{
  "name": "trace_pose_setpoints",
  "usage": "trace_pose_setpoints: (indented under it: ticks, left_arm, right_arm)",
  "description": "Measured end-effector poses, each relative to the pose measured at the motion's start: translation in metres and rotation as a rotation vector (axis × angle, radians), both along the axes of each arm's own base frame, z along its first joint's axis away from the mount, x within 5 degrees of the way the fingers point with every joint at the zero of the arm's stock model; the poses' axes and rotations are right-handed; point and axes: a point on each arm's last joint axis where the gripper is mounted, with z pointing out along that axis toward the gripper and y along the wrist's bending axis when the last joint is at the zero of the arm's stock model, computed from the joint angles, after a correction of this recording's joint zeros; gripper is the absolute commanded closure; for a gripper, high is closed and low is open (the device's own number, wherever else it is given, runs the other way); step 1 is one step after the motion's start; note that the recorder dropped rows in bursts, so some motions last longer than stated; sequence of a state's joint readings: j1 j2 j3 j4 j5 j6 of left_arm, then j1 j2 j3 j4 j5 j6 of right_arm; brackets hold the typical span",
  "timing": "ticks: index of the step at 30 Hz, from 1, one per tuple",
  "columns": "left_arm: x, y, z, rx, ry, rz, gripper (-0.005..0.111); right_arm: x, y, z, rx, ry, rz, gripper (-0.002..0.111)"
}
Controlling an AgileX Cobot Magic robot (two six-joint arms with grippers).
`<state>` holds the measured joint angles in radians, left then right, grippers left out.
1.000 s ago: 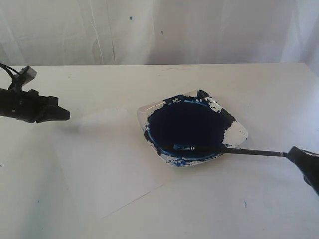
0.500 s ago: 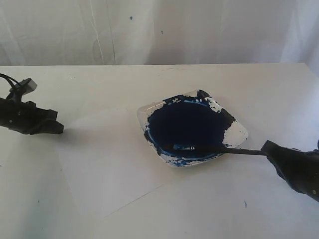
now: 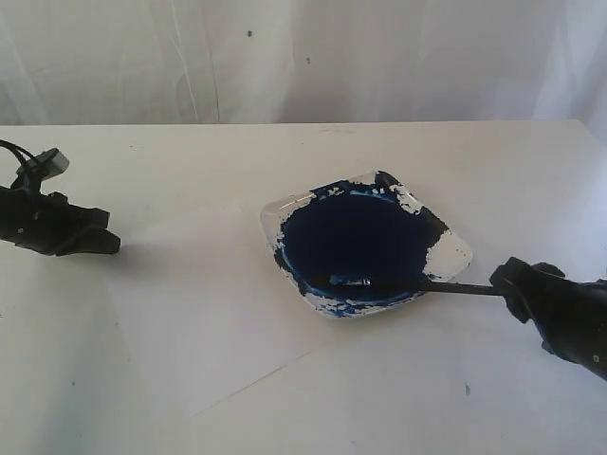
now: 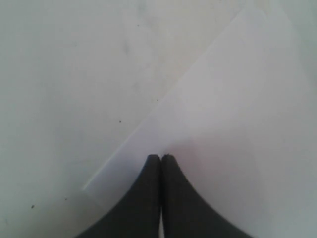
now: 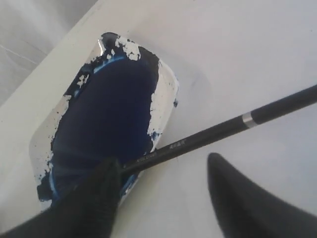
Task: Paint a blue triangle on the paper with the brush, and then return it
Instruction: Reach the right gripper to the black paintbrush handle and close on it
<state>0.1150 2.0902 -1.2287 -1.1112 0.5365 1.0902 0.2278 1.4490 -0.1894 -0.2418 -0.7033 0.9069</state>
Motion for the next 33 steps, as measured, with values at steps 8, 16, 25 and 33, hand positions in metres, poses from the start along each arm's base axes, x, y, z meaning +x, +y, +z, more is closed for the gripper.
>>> trace_pose_setpoints:
  ticks: [8,16,25,33]
  left_arm:
    - [0.000,0.000,0.000,0.002,0.000,0.004,0.107]
    - [0.001,0.001,0.000,0.003,-0.002,0.010,0.107]
    - [0.001,0.001,0.000,0.007,-0.005,0.019,0.107]
    - [0.002,0.002,0.001,0.009,-0.009,0.026,0.107]
  right_arm:
    - [0.009,0.003,-0.004,0.136,0.081,-0.068,0.039]
    - [0.028,0.008,-0.018,0.189,0.155,-0.108,0.041]
    - [0.050,0.013,-0.026,0.224,0.180,-0.132,0.043]
    - [0.061,0.016,-0.042,0.253,0.228,-0.156,0.044]
